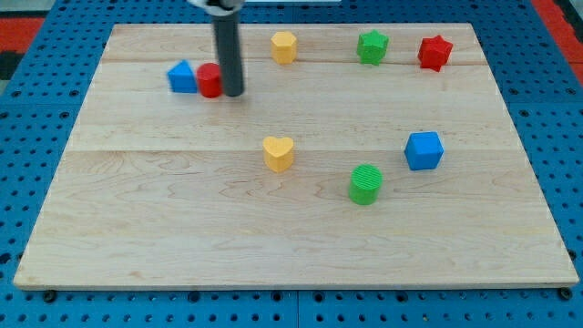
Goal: Move the blue cube to the center
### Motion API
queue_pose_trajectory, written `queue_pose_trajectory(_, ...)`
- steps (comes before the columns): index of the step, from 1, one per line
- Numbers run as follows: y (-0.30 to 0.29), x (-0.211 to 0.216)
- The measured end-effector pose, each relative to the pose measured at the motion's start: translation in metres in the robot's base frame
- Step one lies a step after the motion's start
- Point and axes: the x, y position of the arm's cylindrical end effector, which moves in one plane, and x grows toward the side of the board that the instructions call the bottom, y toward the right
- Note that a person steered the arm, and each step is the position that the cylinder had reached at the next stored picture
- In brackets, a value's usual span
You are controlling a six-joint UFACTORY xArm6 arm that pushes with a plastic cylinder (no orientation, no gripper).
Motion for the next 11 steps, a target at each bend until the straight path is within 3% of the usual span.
queue_pose_trajectory(1, -0.029, -0.009)
queue_pose_trajectory(3, 0.216, 0.01)
queue_pose_trajectory(5, 0.395, 0.091)
queue_pose_trajectory(6, 0.397, 0.14)
queue_pose_trajectory(7, 0.348, 0.143)
queue_pose_trajectory(9, 0.235, 0.101)
queue_pose_trajectory(11, 0.163, 0.037)
